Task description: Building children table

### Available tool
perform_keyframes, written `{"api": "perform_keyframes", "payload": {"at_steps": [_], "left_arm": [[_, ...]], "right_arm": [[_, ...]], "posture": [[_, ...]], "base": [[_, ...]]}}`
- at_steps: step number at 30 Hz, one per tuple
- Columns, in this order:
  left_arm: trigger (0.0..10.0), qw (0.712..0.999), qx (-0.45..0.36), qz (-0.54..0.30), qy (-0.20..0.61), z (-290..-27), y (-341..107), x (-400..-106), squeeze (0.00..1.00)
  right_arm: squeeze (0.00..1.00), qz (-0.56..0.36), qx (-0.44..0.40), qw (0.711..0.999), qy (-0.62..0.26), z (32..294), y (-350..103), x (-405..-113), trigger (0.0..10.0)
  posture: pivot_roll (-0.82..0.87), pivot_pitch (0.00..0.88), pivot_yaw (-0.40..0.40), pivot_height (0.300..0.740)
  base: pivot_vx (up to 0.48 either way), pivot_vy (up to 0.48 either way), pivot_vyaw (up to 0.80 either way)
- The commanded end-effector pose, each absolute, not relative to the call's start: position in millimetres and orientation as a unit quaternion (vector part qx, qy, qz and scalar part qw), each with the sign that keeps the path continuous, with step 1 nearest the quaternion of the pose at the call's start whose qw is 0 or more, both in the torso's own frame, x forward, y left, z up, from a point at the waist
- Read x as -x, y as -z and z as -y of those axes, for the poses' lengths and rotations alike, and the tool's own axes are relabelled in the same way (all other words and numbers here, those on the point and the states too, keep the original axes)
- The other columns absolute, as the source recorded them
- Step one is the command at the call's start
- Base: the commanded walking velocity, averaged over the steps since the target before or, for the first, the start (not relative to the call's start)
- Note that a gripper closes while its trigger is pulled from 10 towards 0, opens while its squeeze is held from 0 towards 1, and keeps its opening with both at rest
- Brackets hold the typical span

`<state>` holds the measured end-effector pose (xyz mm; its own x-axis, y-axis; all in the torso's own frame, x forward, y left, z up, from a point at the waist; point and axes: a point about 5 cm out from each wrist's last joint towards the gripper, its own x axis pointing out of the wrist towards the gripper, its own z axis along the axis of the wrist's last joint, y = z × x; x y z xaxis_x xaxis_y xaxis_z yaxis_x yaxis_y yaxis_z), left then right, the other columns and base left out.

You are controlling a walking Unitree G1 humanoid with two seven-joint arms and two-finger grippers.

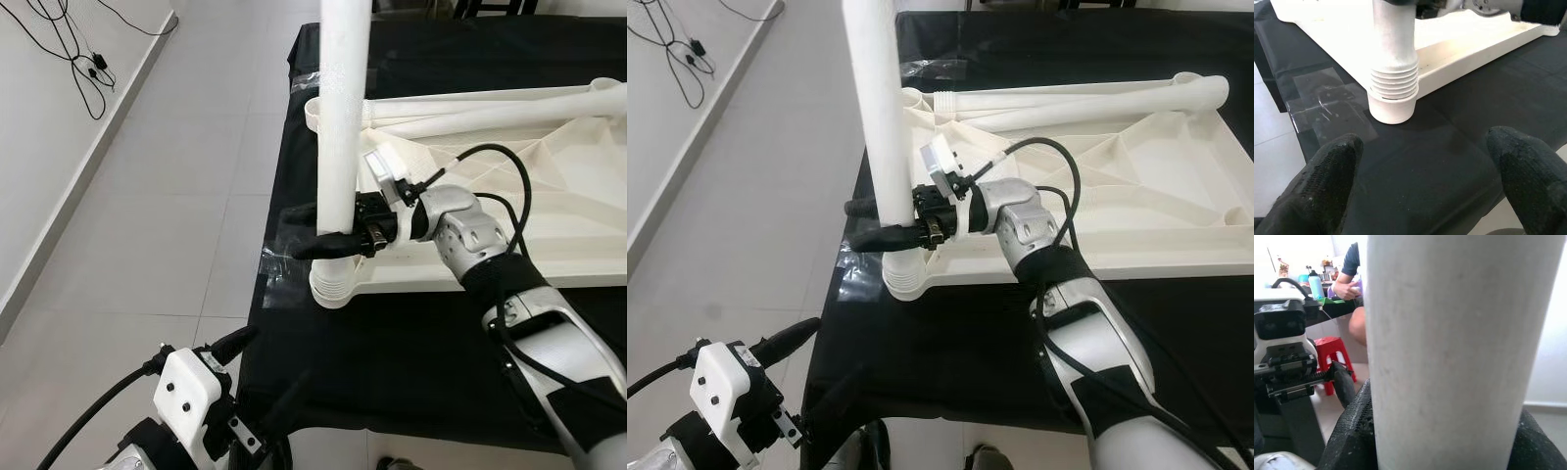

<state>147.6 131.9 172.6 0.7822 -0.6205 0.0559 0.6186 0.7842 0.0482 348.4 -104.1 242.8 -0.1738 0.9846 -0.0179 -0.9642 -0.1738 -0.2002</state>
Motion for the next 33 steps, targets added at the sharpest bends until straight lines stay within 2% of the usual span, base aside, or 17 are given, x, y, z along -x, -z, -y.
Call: {"api": "perform_keyframes", "payload": {"at_steps": [1,2,5,8,11,17,22,26,33], "left_arm": [[10.0,0.944,-0.013,0.018,0.329,-134,-168,-146,0.00],[10.0,0.944,-0.013,0.018,0.330,-134,-169,-147,0.00],[10.0,0.944,-0.013,0.017,0.331,-134,-168,-147,0.00],[10.0,0.943,-0.013,0.017,0.331,-134,-168,-147,0.00],[10.0,0.943,-0.013,0.016,0.331,-135,-168,-147,0.00],[10.0,0.943,-0.013,0.015,0.332,-135,-169,-146,0.00],[10.0,0.943,-0.014,0.015,0.332,-135,-168,-147,0.00],[10.0,0.943,-0.013,0.016,0.332,-134,-169,-147,0.00],[10.0,0.943,-0.012,0.016,0.332,-134,-169,-147,0.00]], "right_arm": [[0.00,0.032,0.082,0.625,-0.776,104,-223,-343,10.0],[0.00,0.026,0.110,0.621,-0.776,106,-216,-340,10.0],[0.00,0.025,0.113,0.622,-0.774,107,-214,-340,10.0],[0.00,0.034,0.095,0.646,-0.757,108,-212,-343,10.0],[0.00,0.034,0.093,0.651,-0.752,110,-210,-342,10.0],[0.00,0.032,0.128,0.642,-0.756,108,-205,-338,10.0],[0.00,0.038,0.127,0.640,-0.757,107,-205,-336,10.0],[0.00,0.021,0.160,0.622,-0.766,109,-199,-332,10.0],[0.00,0.007,0.177,0.627,-0.758,108,-200,-335,10.0]], "posture": [[0.13,0.266,0.041,0.740],[0.13,0.267,0.042,0.740],[0.13,0.267,0.043,0.740],[0.13,0.267,0.044,0.740],[0.13,0.268,0.047,0.740],[0.13,0.269,0.046,0.740],[0.13,0.269,0.044,0.740],[0.13,0.269,0.044,0.740],[0.13,0.270,0.042,0.740]], "base": [[0.000,0.000,0.00],[0.000,0.000,0.00],[0.000,0.000,0.00],[0.000,0.000,0.00],[0.000,0.000,0.00],[0.000,0.000,0.00],[0.000,0.000,0.00],[0.000,0.000,0.00],[0.000,0.000,0.00]]}}
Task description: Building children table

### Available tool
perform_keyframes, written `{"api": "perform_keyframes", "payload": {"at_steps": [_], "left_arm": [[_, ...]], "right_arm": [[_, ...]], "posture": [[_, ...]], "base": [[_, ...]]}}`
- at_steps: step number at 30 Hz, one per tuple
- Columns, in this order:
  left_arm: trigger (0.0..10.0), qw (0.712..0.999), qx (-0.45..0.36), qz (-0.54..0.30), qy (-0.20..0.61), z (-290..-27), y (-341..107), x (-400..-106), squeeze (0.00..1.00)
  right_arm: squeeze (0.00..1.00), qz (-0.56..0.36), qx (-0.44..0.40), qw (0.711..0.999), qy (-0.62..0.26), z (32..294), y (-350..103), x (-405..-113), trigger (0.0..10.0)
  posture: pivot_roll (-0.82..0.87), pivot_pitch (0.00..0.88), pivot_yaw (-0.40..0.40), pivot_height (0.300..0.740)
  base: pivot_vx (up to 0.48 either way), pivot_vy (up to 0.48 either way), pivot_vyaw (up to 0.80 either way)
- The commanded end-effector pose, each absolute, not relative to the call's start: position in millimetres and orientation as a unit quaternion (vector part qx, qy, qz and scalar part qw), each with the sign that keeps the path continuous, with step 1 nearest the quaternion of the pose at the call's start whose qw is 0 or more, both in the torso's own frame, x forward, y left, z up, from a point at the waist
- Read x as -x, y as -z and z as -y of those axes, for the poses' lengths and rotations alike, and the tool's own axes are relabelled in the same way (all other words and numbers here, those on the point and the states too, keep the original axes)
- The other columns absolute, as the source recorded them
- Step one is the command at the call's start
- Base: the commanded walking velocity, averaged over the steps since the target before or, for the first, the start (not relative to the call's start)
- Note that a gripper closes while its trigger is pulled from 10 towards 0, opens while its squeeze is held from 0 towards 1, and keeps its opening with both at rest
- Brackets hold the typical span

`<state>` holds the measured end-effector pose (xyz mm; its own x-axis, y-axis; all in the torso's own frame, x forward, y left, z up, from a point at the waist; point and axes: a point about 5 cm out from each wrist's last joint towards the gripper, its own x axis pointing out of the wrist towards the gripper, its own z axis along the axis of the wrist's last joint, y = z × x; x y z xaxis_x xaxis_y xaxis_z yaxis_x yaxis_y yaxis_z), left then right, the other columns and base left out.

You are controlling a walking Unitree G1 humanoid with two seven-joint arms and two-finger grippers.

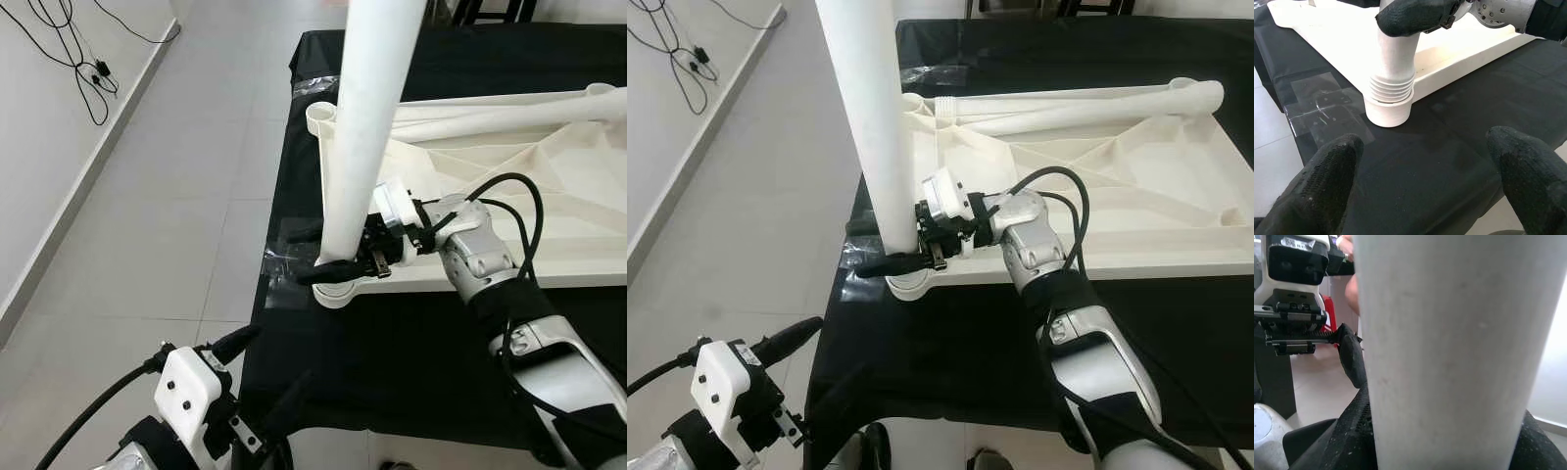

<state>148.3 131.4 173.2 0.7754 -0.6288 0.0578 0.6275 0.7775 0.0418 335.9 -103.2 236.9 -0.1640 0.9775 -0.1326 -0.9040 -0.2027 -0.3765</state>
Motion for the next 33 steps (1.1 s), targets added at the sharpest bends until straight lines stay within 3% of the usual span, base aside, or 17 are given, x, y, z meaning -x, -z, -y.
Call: {"api": "perform_keyframes", "payload": {"at_steps": [1,6,9,14,23,33], "left_arm": [[10.0,0.943,-0.012,0.016,0.332,-134,-169,-147,0.00],[10.0,0.943,-0.012,0.016,0.331,-134,-169,-147,0.00],[10.0,0.943,-0.012,0.016,0.332,-134,-169,-148,0.00],[10.0,0.943,-0.012,0.017,0.331,-134,-168,-148,0.00],[10.0,0.943,-0.011,0.017,0.331,-134,-168,-147,0.00],[10.0,0.943,-0.010,0.016,0.331,-133,-167,-148,0.00]], "right_arm": [[0.00,0.007,0.177,0.627,-0.758,108,-200,-335,10.0],[0.00,-0.007,0.171,0.641,-0.748,106,-201,-339,10.0],[0.00,-0.009,0.109,0.667,-0.737,98,-214,-345,10.0],[0.00,-0.015,0.091,0.686,-0.722,98,-215,-349,10.0],[0.00,-0.026,0.097,0.694,-0.713,100,-206,-348,10.0],[0.00,-0.018,0.128,0.742,-0.657,100,-193,-339,10.0]], "posture": [[0.13,0.270,0.042,0.740],[0.13,0.269,0.042,0.740],[0.12,0.269,0.041,0.740],[0.12,0.269,0.039,0.740],[0.12,0.268,0.041,0.740],[0.11,0.257,0.032,0.740]], "base": [[0.000,0.000,0.00],[0.000,0.000,0.00],[0.000,0.000,0.00],[0.000,0.000,0.00],[0.000,0.000,0.00],[0.000,0.000,0.00]]}}
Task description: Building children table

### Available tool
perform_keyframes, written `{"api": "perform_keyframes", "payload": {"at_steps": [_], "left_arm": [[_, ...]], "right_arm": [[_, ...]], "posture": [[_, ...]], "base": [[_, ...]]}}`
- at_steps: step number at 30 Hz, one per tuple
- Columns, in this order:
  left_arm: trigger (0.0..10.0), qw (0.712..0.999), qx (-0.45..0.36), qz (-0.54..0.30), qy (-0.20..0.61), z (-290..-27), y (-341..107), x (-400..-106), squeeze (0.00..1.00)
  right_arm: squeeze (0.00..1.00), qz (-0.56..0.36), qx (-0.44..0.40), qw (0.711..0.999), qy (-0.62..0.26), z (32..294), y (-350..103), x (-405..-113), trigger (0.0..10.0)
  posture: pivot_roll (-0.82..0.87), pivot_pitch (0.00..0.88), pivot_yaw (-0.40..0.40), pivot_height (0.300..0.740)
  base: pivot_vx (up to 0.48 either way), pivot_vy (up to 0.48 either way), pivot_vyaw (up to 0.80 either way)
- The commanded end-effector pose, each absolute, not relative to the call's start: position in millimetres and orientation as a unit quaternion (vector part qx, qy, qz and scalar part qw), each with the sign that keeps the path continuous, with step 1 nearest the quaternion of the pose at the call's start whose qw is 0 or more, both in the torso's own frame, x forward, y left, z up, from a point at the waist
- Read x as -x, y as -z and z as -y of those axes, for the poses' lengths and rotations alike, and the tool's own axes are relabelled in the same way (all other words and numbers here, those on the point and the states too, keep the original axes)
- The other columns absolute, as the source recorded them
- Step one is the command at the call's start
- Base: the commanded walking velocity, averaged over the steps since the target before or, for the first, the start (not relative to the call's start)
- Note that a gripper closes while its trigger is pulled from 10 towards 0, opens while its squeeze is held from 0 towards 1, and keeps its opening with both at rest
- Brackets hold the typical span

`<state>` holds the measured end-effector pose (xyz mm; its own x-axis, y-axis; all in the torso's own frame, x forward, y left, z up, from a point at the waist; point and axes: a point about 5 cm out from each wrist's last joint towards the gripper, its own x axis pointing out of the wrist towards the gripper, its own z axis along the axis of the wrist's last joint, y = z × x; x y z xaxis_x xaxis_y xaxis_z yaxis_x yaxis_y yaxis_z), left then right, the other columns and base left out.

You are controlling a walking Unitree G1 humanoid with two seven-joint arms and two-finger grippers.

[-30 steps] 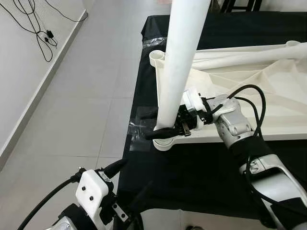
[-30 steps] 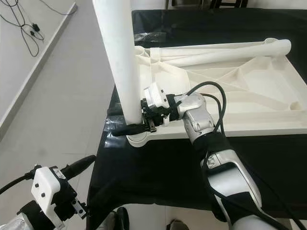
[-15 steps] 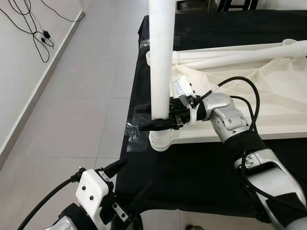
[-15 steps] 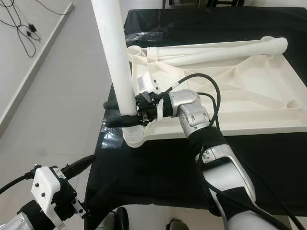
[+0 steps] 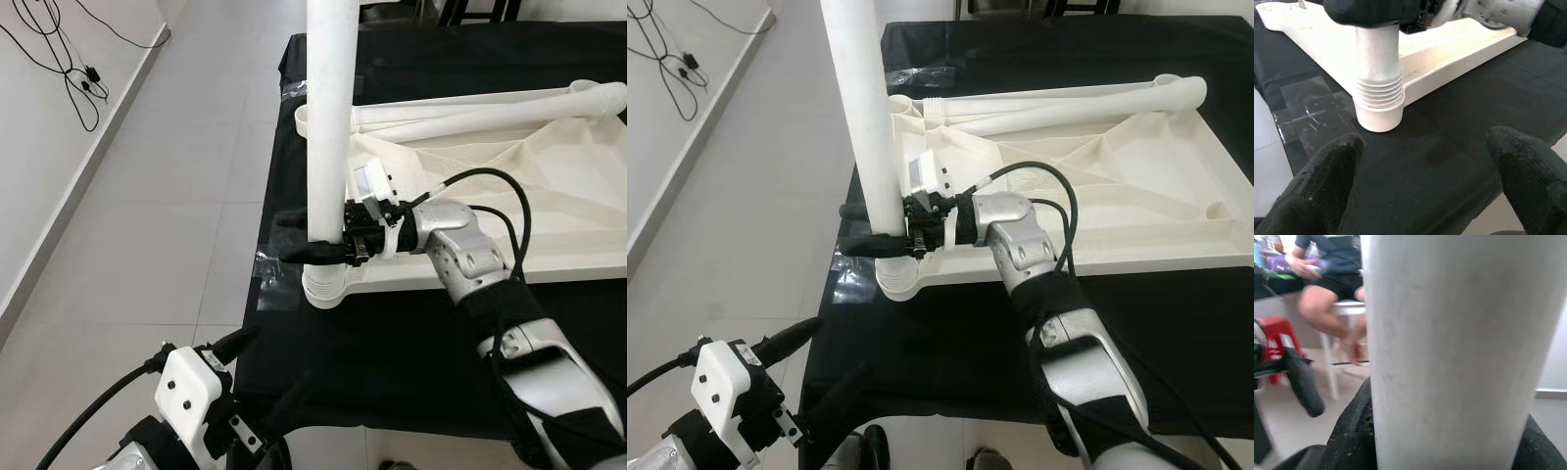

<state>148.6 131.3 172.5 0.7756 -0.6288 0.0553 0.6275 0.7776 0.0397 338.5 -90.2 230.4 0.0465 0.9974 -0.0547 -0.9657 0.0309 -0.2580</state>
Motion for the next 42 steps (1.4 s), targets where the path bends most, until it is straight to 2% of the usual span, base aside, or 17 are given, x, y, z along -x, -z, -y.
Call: {"api": "perform_keyframes", "payload": {"at_steps": [1,4,6,8,10,11,13,14,15,16,18,21,22,24,29,35,42], "left_arm": [[10.0,0.943,-0.010,0.016,0.331,-133,-167,-148,0.00],[10.0,0.943,-0.010,0.016,0.331,-133,-167,-148,0.00],[10.0,0.943,-0.010,0.016,0.331,-132,-166,-148,0.00],[10.0,0.943,-0.009,0.016,0.331,-132,-166,-149,0.00],[10.0,0.943,-0.009,0.016,0.331,-132,-166,-149,0.00],[10.0,0.944,-0.009,0.017,0.331,-132,-165,-149,0.00],[10.0,0.944,-0.009,0.018,0.330,-132,-165,-151,0.00],[10.0,0.944,-0.009,0.018,0.330,-132,-165,-151,0.00],[10.0,0.944,-0.010,0.019,0.330,-132,-164,-151,0.00],[10.0,0.944,-0.010,0.019,0.330,-132,-164,-151,0.00],[10.0,0.944,-0.011,0.020,0.328,-132,-164,-151,0.00],[10.0,0.944,-0.011,0.020,0.328,-132,-164,-151,0.00],[10.0,0.945,-0.012,0.020,0.327,-133,-163,-152,0.00],[10.0,0.946,-0.016,0.020,0.324,-134,-162,-153,0.00],[10.0,0.946,-0.026,0.020,0.322,-136,-160,-156,0.00],[10.0,0.947,-0.030,0.019,0.319,-140,-155,-160,0.00],[10.0,0.950,-0.030,0.019,0.310,-143,-150,-167,0.00]], "right_arm": [[0.00,-0.019,0.130,0.744,-0.655,100,-193,-338,10.0],[0.00,-0.024,0.133,0.752,-0.646,99,-190,-335,10.0],[0.00,-0.044,0.138,0.779,-0.610,99,-183,-329,10.0],[0.00,-0.061,0.136,0.794,-0.590,98,-179,-325,10.0],[0.00,-0.061,0.136,0.794,-0.590,98,-179,-325,10.0],[0.00,-0.076,0.129,0.808,-0.569,96,-175,-321,10.0],[0.00,-0.111,0.108,0.869,-0.471,95,-170,-318,10.0],[0.00,-0.111,0.108,0.869,-0.471,95,-170,-318,10.0],[0.00,-0.119,0.094,0.896,-0.418,95,-168,-316,10.0],[0.00,-0.119,0.094,0.896,-0.418,95,-168,-316,10.0],[0.00,-0.115,0.062,0.935,-0.330,94,-167,-309,10.0],[0.00,-0.115,0.062,0.935,-0.330,94,-167,-309,10.0],[0.00,-0.113,0.028,0.956,-0.271,89,-162,-296,10.0],[0.00,-0.089,0.001,0.978,-0.188,81,-154,-270,10.0],[0.00,-0.048,-0.046,0.984,-0.166,72,-156,-263,10.0],[0.00,-0.023,-0.101,0.975,-0.199,61,-172,-266,10.0],[0.00,0.053,-0.150,0.935,-0.316,54,-199,-267,10.0]], "posture": [[0.11,0.257,0.032,0.740],[0.10,0.253,0.024,0.740],[0.10,0.249,0.017,0.740],[0.09,0.247,0.015,0.740],[0.09,0.247,0.015,0.740],[0.09,0.247,0.013,0.740],[0.08,0.243,0.003,0.740],[0.08,0.243,0.003,0.740],[0.08,0.239,-0.004,0.740],[0.08,0.239,-0.004,0.740],[0.08,0.236,-0.008,0.740],[0.08,0.236,-0.008,0.740],[0.08,0.227,-0.016,0.740],[0.09,0.216,-0.008,0.740],[0.09,0.202,0.002,0.740],[0.09,0.177,0.008,0.740],[0.09,0.137,0.015,0.740]], "base": [[0.000,0.000,0.00],[0.000,0.000,0.00],[0.000,0.000,0.00],[0.000,0.000,0.00],[0.000,0.000,0.00],[0.000,0.000,0.00],[0.000,0.000,0.00],[0.000,0.000,0.00],[0.000,0.000,0.00],[0.000,0.000,0.00],[0.000,0.000,0.00],[0.000,0.000,0.00],[0.000,0.000,0.00],[0.000,0.000,0.00],[0.000,0.000,0.00],[0.000,0.000,0.00],[0.000,0.000,0.00]]}}
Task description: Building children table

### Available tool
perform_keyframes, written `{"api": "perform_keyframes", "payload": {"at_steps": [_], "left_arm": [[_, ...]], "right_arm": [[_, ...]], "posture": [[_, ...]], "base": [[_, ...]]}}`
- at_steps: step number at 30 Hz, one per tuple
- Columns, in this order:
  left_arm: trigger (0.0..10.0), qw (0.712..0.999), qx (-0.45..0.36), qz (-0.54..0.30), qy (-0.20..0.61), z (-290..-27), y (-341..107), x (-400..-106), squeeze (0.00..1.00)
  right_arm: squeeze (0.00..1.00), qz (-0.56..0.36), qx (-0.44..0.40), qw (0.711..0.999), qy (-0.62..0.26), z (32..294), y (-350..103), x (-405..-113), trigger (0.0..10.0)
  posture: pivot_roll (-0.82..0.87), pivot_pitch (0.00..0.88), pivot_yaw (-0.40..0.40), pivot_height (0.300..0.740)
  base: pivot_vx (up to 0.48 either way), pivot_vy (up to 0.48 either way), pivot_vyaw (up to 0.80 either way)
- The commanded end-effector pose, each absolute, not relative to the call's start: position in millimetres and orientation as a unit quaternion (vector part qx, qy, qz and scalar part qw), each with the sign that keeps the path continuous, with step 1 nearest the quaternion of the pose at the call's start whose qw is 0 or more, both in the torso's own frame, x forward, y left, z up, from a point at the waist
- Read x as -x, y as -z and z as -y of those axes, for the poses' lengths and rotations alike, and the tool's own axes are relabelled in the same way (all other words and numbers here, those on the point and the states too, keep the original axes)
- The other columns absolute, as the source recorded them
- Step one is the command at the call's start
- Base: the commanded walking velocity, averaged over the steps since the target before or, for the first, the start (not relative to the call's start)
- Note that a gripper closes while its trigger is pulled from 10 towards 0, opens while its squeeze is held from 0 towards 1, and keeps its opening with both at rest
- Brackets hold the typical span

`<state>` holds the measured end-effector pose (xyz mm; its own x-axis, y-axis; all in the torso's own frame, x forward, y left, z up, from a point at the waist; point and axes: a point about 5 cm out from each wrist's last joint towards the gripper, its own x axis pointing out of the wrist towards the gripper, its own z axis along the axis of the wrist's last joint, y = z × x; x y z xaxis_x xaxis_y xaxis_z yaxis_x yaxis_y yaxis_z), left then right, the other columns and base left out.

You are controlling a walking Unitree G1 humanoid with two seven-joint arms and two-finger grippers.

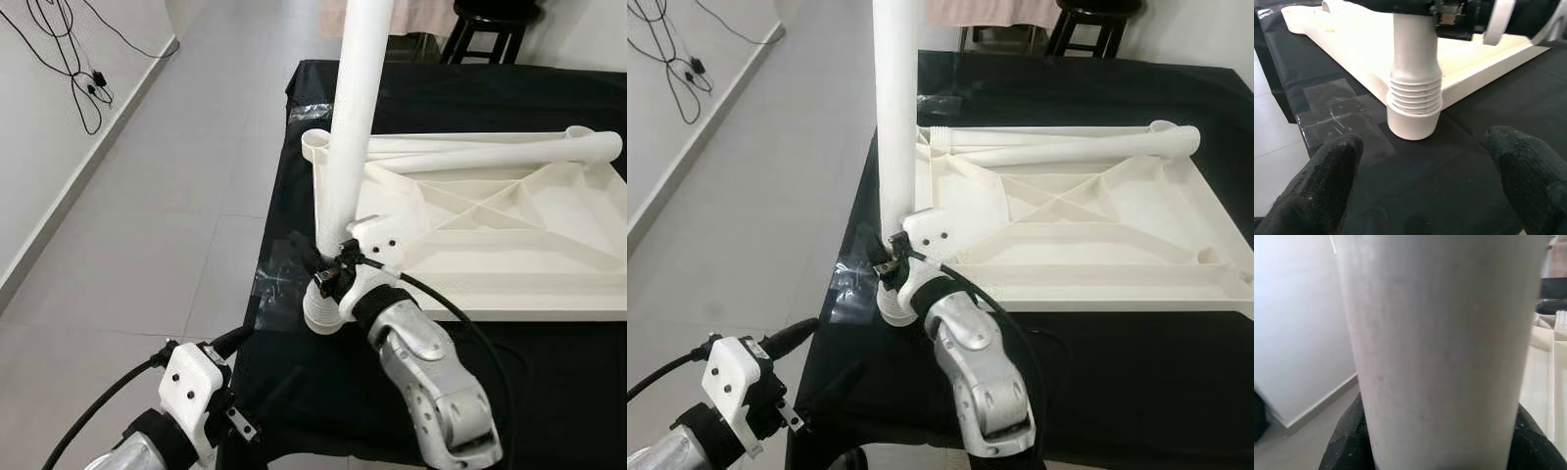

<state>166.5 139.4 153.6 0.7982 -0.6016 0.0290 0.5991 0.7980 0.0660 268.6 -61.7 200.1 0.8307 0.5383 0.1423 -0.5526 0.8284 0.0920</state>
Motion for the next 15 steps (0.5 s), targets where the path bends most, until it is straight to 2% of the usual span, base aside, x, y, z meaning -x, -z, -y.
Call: {"api": "perform_keyframes", "payload": {"at_steps": [1,2,3,5,6,8,12,15], "left_arm": [[10.0,0.950,-0.031,0.019,0.309,-144,-149,-169,0.00],[10.0,0.952,-0.031,0.020,0.305,-146,-150,-170,0.00],[10.0,0.952,-0.031,0.020,0.305,-146,-150,-170,0.00],[10.0,0.952,-0.044,0.022,0.302,-151,-151,-174,0.00],[10.0,0.952,-0.044,0.022,0.302,-151,-151,-174,0.00],[10.0,0.951,-0.060,0.022,0.303,-156,-153,-176,0.00],[10.0,0.951,-0.077,0.033,0.299,-165,-162,-182,0.00],[10.0,0.951,-0.085,0.053,0.292,-170,-176,-188,0.00]], "right_arm": [[0.00,0.059,-0.167,0.925,-0.336,56,-203,-270,10.0],[0.00,0.067,-0.188,0.909,-0.367,58,-209,-272,10.0],[0.00,0.067,-0.188,0.909,-0.367,58,-209,-272,10.0],[0.00,0.085,-0.211,0.874,-0.430,65,-219,-277,10.0],[0.00,0.085,-0.211,0.874,-0.430,65,-219,-277,10.0],[0.00,0.103,-0.202,0.845,-0.485,70,-224,-277,10.0],[0.00,0.114,-0.144,0.825,-0.534,73,-225,-278,10.0],[0.00,0.119,-0.099,0.826,-0.542,73,-225,-284,10.0]], "posture": [[0.09,0.121,0.015,0.740],[0.09,0.121,0.015,0.740],[0.09,0.121,0.015,0.740],[0.09,0.100,0.010,0.740],[0.09,0.100,0.010,0.740],[0.10,0.087,0.009,0.740],[0.11,0.067,0.005,0.740],[0.11,0.060,0.004,0.740]], "base": [[0.000,0.000,0.00],[0.000,0.000,0.00],[0.000,0.000,0.00],[0.000,0.000,0.00],[0.000,0.000,0.00],[0.000,0.000,0.00],[0.000,0.000,0.00],[0.000,0.000,0.00]]}}
